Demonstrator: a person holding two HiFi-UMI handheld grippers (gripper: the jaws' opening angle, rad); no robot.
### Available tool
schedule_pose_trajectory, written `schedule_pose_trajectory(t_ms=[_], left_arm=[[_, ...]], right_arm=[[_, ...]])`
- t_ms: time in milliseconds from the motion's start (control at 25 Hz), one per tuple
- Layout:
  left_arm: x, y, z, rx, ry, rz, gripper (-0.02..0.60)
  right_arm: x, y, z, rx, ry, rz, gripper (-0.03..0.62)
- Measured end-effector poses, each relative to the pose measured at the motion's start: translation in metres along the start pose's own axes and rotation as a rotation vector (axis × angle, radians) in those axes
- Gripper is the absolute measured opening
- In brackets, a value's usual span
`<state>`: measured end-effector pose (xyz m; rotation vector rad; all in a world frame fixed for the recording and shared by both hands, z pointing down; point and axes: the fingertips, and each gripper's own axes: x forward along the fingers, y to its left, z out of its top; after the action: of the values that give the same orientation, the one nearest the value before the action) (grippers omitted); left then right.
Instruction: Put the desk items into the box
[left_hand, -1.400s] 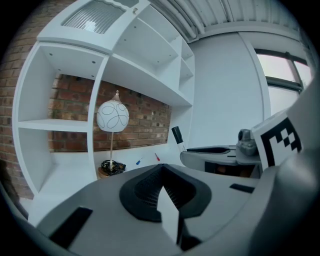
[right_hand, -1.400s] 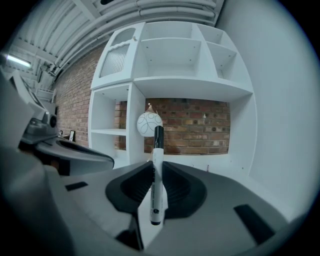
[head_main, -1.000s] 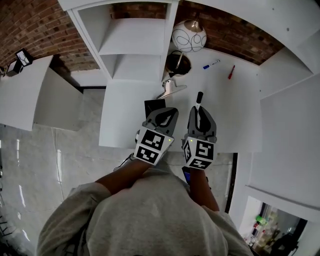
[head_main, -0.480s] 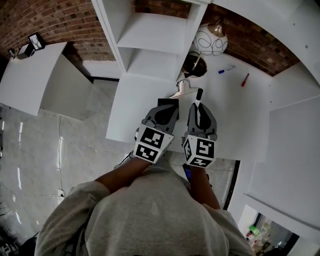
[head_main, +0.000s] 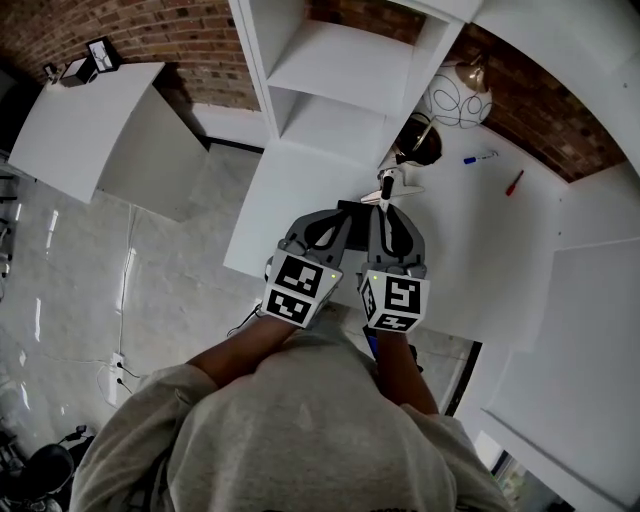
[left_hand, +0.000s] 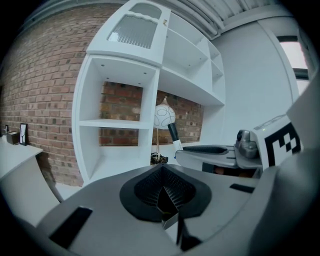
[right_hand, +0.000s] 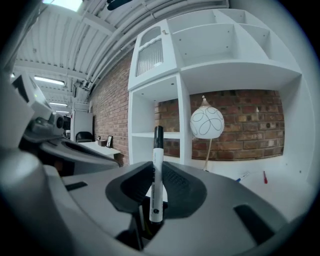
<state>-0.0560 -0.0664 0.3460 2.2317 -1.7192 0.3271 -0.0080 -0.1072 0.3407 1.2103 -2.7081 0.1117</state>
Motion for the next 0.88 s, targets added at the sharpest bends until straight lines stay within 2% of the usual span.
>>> schedule_pose_trajectory(t_ms=[280,440,720,880], left_arm=[[-0.013,0.032,-0.012,-0.039,0.014,0.098,0.009],[-0.019,0.045,-0.019,-0.069,0.021,0.136,0.009],[-0.022,0.052,-0.027,-0.115,0.025,0.148,0.009],[-0.022,0.051,-0.028,-0.138,0.026,0.145,0.009]], right_arm=[[0.025,0.019,-0.035,-0.050,0.066,0.093,0.074],[0.032,0.027,-0.057,-0.123,0.137,0.135,0.074],[0.038,0.040,-0.085,-0.203,0.325,0.236,0.075],[0.041,0.044,-0.098,-0.283,0.474,0.285,0.075]])
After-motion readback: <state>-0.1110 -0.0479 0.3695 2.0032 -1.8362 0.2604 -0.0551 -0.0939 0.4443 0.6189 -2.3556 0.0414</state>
